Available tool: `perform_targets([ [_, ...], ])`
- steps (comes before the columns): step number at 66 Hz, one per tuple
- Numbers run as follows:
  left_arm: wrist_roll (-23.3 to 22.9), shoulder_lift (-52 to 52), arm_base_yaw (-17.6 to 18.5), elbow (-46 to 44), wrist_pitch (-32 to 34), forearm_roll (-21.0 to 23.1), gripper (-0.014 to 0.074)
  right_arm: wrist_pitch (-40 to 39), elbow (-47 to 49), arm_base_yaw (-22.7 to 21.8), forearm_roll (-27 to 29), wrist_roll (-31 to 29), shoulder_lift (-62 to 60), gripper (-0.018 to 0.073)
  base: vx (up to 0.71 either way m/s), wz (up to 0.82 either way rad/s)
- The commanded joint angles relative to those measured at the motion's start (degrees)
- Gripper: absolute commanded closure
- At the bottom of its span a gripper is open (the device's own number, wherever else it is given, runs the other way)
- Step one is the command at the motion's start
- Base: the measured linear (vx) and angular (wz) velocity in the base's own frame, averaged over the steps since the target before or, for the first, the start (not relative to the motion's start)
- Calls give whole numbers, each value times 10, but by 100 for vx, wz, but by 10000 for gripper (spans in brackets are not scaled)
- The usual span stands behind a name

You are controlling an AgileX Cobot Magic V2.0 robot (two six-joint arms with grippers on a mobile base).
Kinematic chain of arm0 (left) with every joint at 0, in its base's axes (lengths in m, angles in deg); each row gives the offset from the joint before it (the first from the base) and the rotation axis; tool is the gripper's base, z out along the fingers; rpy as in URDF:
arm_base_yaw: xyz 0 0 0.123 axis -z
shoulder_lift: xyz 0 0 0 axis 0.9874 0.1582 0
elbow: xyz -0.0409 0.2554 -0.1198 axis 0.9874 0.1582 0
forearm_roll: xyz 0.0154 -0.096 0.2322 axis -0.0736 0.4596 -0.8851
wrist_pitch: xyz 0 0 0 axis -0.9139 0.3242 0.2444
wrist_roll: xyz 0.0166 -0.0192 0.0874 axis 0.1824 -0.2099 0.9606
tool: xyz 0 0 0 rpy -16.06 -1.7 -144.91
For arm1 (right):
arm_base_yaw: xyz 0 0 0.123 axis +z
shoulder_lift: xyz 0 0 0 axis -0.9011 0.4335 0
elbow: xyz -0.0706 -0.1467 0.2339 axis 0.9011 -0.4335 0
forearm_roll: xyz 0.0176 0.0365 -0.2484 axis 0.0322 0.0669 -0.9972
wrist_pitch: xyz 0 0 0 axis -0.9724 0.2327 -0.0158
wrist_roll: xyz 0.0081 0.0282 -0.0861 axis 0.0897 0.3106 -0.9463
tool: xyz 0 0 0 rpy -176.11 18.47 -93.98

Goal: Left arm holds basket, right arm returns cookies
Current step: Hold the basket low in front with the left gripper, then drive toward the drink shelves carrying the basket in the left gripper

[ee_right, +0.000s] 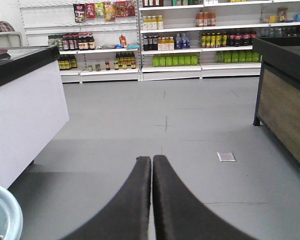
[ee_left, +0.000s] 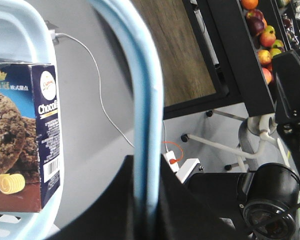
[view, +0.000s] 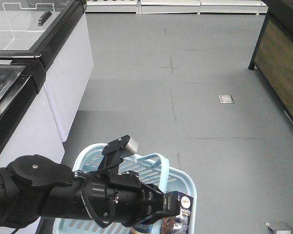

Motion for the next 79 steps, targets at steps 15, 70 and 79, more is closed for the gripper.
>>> perform_targets([
  [15, 9, -27, 1, -16, -13, 21, 604, -42, 1, -3, -2, -3, -6, 568, 23, 2],
  [70, 9, -27, 1, -16, -13, 21, 604, -42, 1, -3, -2, -3, -6, 568, 28, -9],
  [79, 9, -27, 1, -16, -13, 21, 604, -42, 1, -3, -2, -3, -6, 568, 34, -3],
])
